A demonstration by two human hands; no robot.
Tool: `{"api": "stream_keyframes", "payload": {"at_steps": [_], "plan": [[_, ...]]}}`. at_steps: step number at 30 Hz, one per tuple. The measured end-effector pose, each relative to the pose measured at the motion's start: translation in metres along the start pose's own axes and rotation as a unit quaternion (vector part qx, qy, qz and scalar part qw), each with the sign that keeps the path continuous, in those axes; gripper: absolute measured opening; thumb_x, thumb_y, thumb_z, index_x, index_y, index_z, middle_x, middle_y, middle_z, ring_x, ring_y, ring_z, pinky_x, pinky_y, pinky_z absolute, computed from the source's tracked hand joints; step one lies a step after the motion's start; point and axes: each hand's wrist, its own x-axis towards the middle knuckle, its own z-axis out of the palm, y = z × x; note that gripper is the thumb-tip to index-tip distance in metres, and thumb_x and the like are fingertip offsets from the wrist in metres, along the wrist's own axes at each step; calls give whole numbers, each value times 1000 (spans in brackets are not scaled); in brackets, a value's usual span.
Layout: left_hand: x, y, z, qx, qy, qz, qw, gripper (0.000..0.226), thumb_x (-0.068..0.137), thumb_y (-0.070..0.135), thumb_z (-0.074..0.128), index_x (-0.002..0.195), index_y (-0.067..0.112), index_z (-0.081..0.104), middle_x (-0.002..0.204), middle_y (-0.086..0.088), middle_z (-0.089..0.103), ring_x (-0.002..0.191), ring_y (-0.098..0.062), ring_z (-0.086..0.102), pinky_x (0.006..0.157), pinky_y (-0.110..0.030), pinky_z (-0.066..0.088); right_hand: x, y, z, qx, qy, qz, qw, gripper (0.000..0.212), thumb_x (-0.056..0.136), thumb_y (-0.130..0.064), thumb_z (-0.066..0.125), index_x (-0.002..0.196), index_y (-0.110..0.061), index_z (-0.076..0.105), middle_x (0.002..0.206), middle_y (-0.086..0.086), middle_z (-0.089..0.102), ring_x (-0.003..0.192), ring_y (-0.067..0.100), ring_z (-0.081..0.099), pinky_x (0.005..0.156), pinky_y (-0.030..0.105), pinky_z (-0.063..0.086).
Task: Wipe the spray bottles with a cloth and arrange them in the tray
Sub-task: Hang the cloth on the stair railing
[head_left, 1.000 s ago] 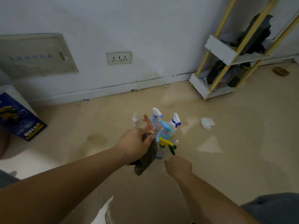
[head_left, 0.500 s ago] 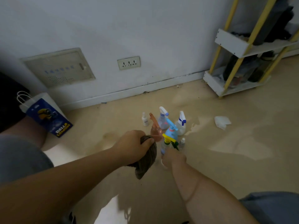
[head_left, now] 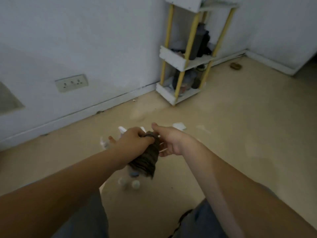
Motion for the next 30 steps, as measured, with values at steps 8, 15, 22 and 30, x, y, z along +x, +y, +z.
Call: {"api": "stream_keyframes", "payload": {"at_steps": [8,15,22,30], "plan": [[-31,117,47,-101,-202,146,963,18,83,25,75,90,9,72,87,-21,75,84,-38,75,75,-48,61,-166,17,-73,128,171,-90,973,32,96,-50,51,106,-25,68,90,4,58,83,22,58,64,34,51],[-130,185,101,-77,-408,239,878,35,73,10,65,108,12,66,89,-15,67,71,-24,62,49,-25,44,-301,64,-90,246,480,-82,838,30,95,-42,59,105,-16,71,93,6,72,78,21,66,58,29,56],[-222,252,190,-48,-411,327,850,31,78,4,72,104,16,58,94,-12,64,73,-23,61,50,-26,45,-420,138,-124,365,604,-107,700,33,95,-38,57,110,-10,64,101,15,72,77,28,70,48,28,52],[-355,334,286,-45,-487,419,765,25,76,1,74,70,21,61,66,-4,60,58,-20,55,43,-20,39,-570,207,-158,360,699,-136,603,24,82,-28,55,95,-11,66,79,9,64,62,23,60,44,23,42]]}}
